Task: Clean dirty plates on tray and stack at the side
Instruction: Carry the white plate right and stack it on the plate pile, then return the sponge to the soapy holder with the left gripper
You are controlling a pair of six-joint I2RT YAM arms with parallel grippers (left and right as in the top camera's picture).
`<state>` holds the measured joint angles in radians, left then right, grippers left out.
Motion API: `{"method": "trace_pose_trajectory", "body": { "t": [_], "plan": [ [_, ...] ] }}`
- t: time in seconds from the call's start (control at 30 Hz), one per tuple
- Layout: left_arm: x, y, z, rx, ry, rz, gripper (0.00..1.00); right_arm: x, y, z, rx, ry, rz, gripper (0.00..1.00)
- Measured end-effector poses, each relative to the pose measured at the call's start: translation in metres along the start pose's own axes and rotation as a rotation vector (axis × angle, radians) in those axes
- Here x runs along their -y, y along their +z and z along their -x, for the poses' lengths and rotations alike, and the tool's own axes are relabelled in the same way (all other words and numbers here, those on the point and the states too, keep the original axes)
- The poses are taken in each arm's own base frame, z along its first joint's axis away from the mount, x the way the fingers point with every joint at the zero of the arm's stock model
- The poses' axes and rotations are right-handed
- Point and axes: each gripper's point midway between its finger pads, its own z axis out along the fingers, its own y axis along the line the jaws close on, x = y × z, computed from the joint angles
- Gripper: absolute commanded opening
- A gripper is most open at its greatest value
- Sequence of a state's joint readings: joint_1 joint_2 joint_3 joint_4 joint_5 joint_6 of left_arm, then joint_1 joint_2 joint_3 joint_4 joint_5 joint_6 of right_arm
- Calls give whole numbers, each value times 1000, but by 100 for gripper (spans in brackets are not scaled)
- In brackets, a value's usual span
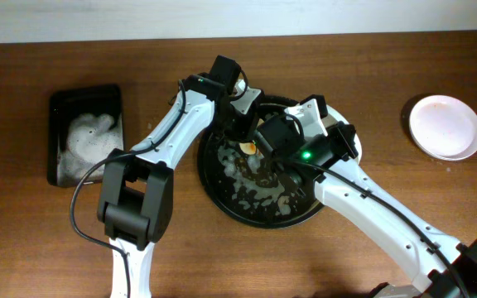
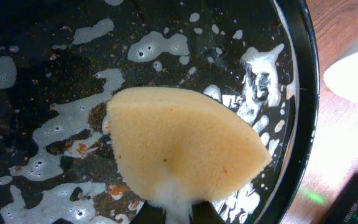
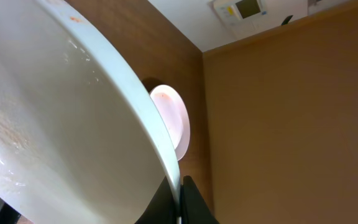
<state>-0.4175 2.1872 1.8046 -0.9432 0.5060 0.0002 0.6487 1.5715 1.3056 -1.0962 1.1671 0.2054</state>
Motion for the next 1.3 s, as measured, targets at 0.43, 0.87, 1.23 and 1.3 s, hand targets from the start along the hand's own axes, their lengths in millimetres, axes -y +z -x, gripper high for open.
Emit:
{"method": "trace_pose_trajectory", "body": {
  "t": [0.43,0.87,1.23,1.3],
  "plan": [
    [0,0,0,0,1,0,7,-4,0,-1,-7,22,24,4],
    [1,0,0,0,0,-3,8,-40,28,-30,-237,190,376,4],
    [1,0,0,0,0,-4,11,51,145,-95,-558,968,654,4],
    [1,0,0,0,0,-3,11,68,162,-114,-583,1118,679,4]
  ]
}}
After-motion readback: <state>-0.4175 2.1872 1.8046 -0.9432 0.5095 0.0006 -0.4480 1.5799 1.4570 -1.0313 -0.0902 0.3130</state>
